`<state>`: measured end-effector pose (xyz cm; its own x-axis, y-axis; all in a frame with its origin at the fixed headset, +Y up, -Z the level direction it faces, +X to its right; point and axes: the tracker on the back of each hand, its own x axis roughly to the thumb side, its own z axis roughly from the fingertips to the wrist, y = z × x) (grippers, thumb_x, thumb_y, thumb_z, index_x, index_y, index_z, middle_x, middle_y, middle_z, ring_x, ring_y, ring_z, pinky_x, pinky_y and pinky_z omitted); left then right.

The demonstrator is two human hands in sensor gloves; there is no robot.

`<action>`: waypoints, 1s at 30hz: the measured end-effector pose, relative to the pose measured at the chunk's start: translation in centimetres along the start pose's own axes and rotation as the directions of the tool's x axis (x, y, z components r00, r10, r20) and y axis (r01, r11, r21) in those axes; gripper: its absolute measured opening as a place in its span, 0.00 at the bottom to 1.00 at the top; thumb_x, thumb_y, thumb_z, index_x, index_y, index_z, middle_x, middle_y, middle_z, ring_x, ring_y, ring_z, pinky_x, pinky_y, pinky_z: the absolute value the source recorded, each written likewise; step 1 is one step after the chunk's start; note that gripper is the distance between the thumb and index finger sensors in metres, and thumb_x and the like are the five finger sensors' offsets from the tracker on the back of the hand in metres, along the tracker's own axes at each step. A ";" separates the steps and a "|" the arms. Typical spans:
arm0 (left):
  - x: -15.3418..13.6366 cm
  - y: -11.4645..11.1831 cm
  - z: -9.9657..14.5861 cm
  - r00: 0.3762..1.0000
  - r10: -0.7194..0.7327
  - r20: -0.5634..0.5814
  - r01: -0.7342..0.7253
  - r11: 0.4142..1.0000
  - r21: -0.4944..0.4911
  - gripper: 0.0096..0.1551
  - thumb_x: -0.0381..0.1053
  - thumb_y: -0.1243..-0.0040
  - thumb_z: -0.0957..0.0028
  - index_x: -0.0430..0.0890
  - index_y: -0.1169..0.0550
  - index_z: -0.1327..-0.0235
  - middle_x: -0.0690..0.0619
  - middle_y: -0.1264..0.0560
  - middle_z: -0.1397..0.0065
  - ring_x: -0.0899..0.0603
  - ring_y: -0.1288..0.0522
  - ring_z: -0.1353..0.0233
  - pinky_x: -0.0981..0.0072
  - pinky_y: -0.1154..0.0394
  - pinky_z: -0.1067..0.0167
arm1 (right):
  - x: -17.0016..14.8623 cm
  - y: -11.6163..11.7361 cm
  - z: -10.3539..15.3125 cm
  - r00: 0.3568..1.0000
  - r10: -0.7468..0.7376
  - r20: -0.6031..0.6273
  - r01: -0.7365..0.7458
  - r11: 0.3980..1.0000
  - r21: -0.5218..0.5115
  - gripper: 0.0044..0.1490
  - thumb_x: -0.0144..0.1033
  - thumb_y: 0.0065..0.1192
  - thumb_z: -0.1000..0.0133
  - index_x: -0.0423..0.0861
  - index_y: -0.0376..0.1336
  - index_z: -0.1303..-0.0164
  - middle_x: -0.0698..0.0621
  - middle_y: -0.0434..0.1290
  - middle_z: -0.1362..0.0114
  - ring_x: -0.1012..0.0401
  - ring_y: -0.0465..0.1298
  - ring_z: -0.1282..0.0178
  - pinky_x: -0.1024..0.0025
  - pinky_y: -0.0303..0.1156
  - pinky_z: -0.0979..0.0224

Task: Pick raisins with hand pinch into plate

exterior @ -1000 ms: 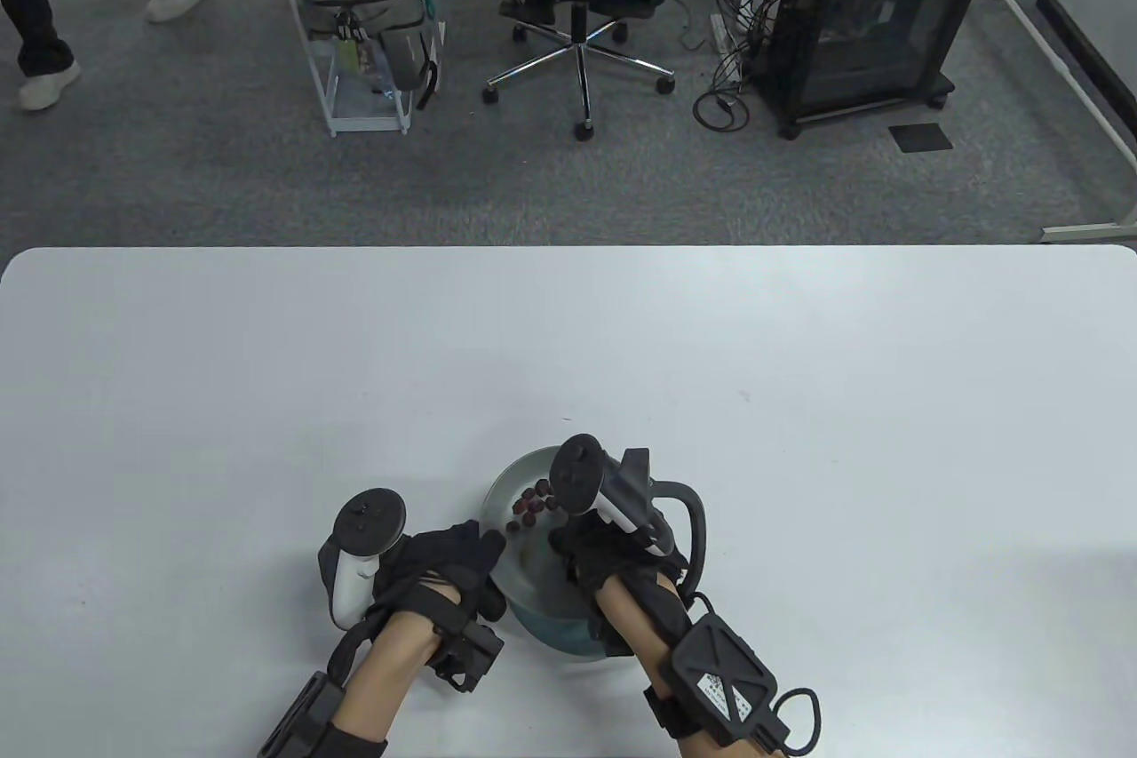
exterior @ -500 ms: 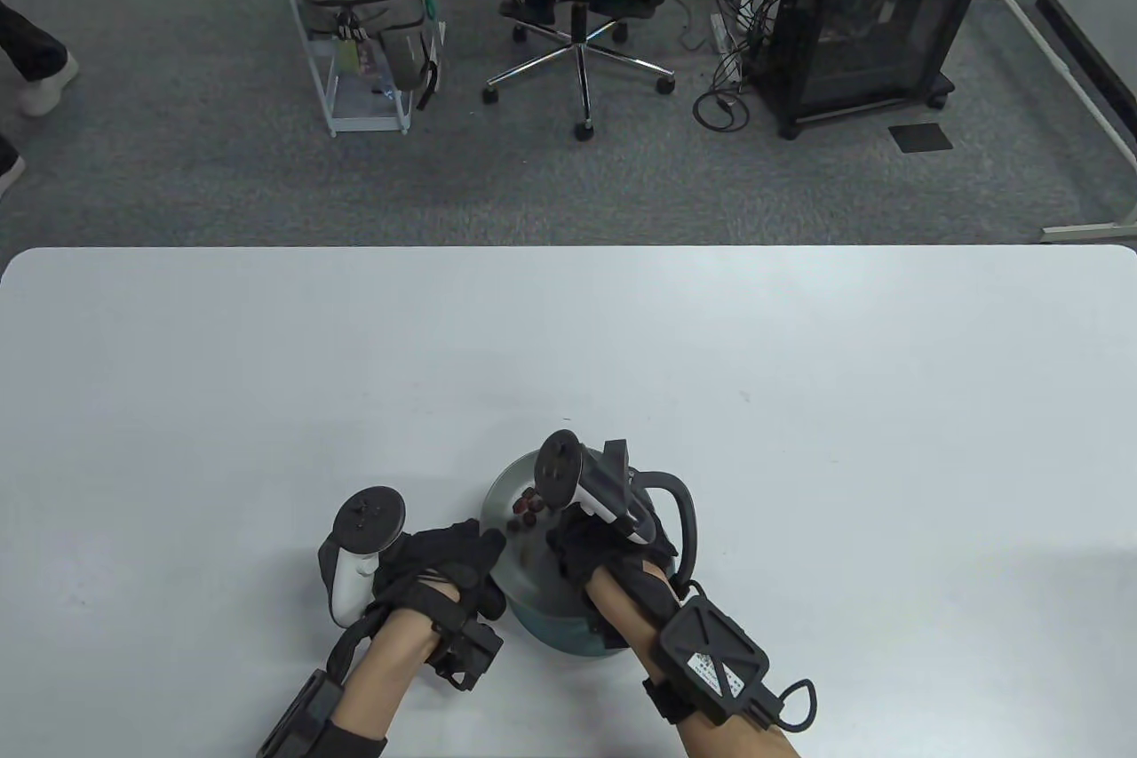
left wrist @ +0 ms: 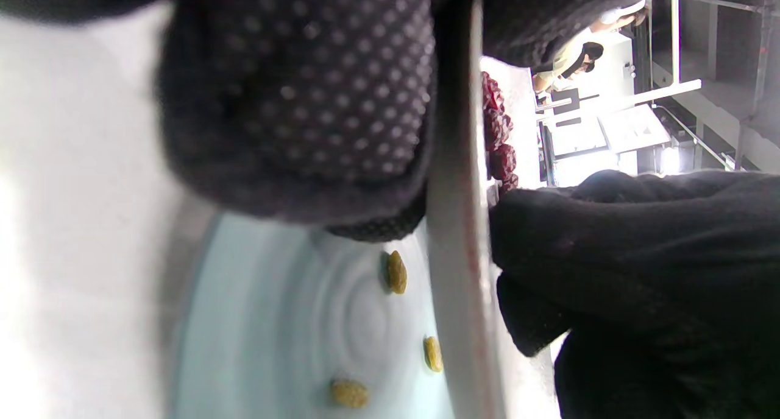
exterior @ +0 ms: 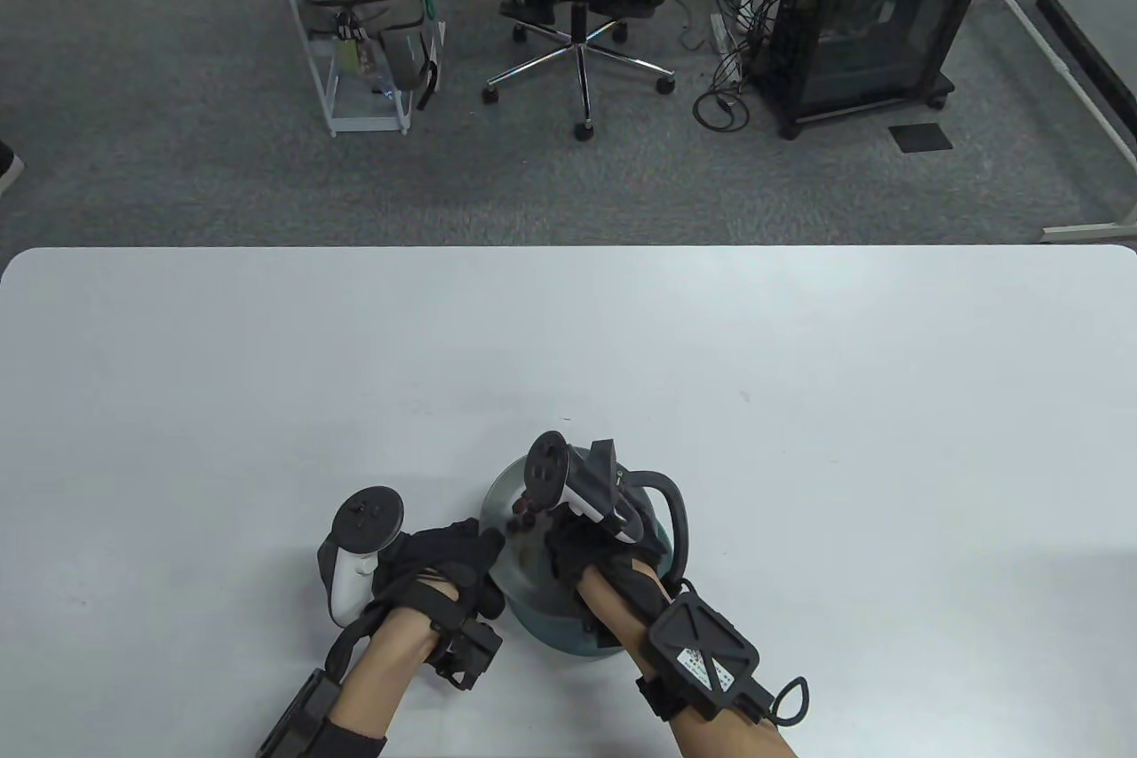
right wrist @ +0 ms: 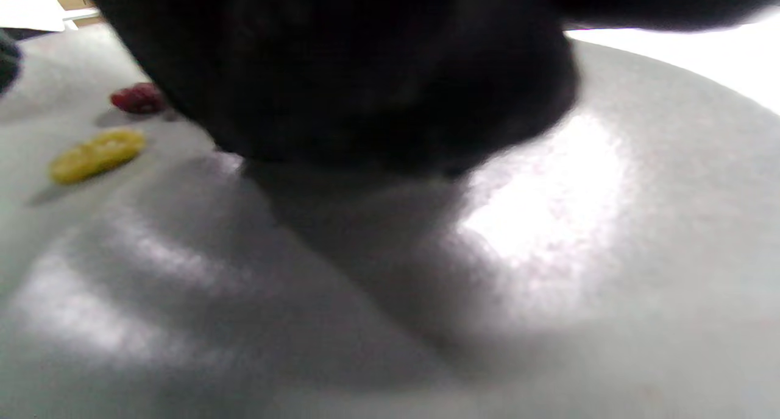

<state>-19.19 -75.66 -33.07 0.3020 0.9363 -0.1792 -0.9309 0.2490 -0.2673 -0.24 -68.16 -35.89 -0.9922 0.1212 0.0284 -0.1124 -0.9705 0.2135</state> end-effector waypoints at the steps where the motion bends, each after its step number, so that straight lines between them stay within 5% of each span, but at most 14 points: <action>1: 0.0 0.0 0.0 1.000 0.002 -0.001 -0.002 1.000 0.001 0.29 0.48 0.39 0.48 0.23 0.23 0.50 0.39 0.08 0.60 0.44 0.11 0.77 0.57 0.19 0.77 | 0.0 0.0 0.0 1.000 0.005 0.001 -0.005 1.000 0.006 0.31 0.46 0.83 0.55 0.38 0.75 0.50 0.46 0.87 0.59 0.66 0.86 0.83 0.76 0.84 0.81; 16: 0.3 0.4 0.3 1.000 -0.016 0.006 0.016 0.999 0.038 0.29 0.48 0.39 0.47 0.23 0.23 0.50 0.40 0.08 0.59 0.45 0.11 0.77 0.58 0.19 0.77 | 0.1 -1.0 0.9 0.999 -0.026 0.045 0.027 0.999 -0.032 0.30 0.46 0.84 0.55 0.39 0.76 0.50 0.46 0.87 0.60 0.66 0.86 0.83 0.74 0.84 0.80; 30: -0.9 4.3 0.7 0.995 0.100 -0.012 -0.095 0.972 0.215 0.29 0.48 0.39 0.47 0.23 0.23 0.50 0.40 0.08 0.59 0.45 0.11 0.77 0.58 0.19 0.77 | -0.5 -3.5 4.6 0.993 -0.060 0.101 0.067 0.995 -0.071 0.30 0.46 0.84 0.55 0.40 0.76 0.50 0.47 0.87 0.60 0.66 0.86 0.83 0.74 0.84 0.79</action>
<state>-23.61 -75.22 -33.39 0.2102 0.9534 -0.2166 -0.9776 0.2066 -0.0394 0.90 -63.83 -32.17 -0.9733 0.1994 0.1136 -0.1823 -0.9726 0.1446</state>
